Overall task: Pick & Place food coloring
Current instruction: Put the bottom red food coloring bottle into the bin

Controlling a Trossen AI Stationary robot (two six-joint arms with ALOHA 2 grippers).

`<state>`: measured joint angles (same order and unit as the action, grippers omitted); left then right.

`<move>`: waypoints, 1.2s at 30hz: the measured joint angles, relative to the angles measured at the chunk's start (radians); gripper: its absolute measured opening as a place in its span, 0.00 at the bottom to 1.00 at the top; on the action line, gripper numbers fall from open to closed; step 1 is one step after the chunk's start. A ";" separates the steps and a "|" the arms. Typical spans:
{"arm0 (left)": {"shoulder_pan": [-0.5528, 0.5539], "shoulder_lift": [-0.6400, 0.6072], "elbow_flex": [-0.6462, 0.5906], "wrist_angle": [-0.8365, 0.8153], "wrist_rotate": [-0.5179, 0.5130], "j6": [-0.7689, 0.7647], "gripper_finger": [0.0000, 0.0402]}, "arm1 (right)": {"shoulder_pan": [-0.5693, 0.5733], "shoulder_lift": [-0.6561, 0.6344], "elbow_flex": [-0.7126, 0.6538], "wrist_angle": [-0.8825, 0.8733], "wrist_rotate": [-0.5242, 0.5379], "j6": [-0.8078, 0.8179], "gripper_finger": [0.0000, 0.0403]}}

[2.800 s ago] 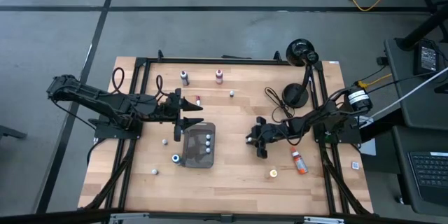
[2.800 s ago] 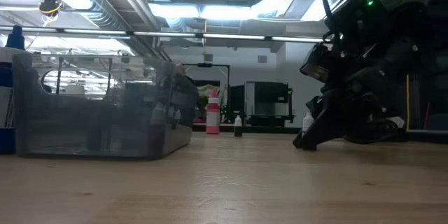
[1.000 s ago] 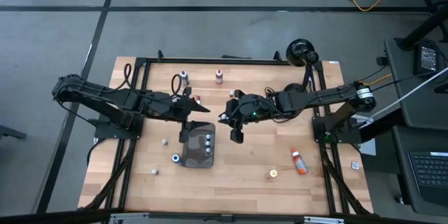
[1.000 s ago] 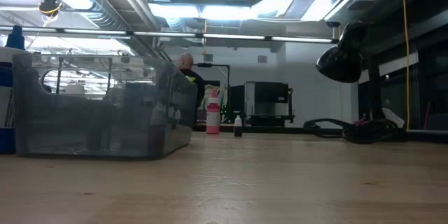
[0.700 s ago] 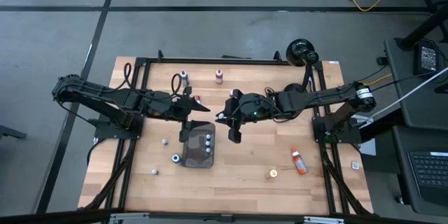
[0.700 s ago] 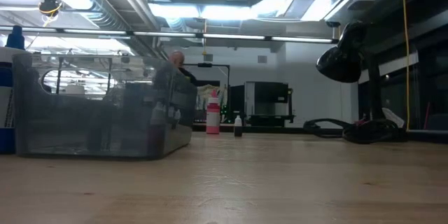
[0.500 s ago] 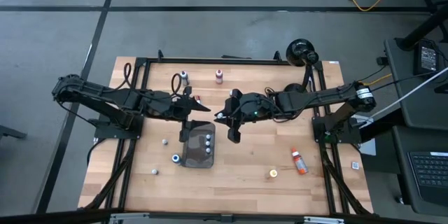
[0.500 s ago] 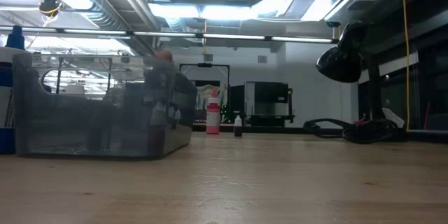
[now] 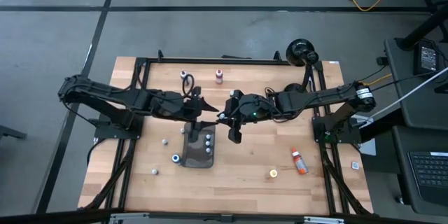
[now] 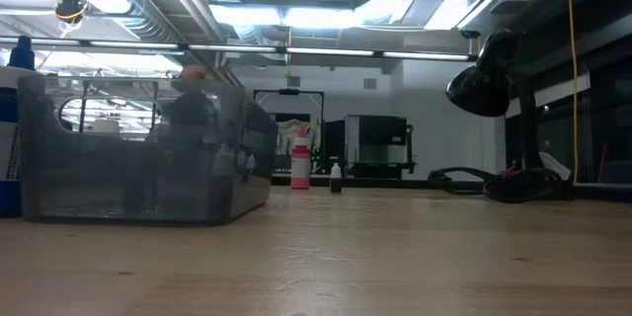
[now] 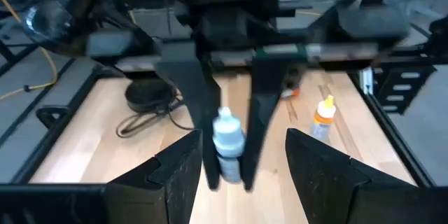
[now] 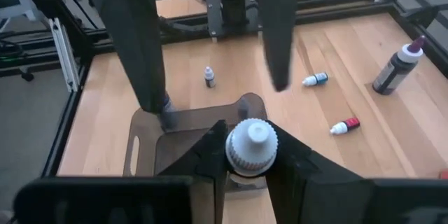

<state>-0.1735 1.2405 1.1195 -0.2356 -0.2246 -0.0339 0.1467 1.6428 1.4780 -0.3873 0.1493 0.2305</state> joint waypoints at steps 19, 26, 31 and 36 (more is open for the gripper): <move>0.019 0.071 0.013 0.051 0.010 -0.032 0.50 | 0.003 0.000 0.000 -0.011 -0.001 -0.031 0.19; 0.051 0.068 0.014 0.050 0.095 -0.069 0.43 | 0.003 0.000 0.000 -0.016 -0.001 -0.034 0.19; 0.066 0.070 0.014 0.047 0.127 -0.083 0.33 | 0.003 0.000 -0.001 -0.023 -0.001 -0.055 0.19; 0.067 0.070 0.014 0.047 0.131 -0.086 0.23 | 0.004 0.000 -0.001 -0.027 -0.001 -0.064 0.19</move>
<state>-0.1070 1.3106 1.1332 -0.1886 -0.0932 -0.1200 0.1505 1.6432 1.4773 -0.4145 0.1478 0.1666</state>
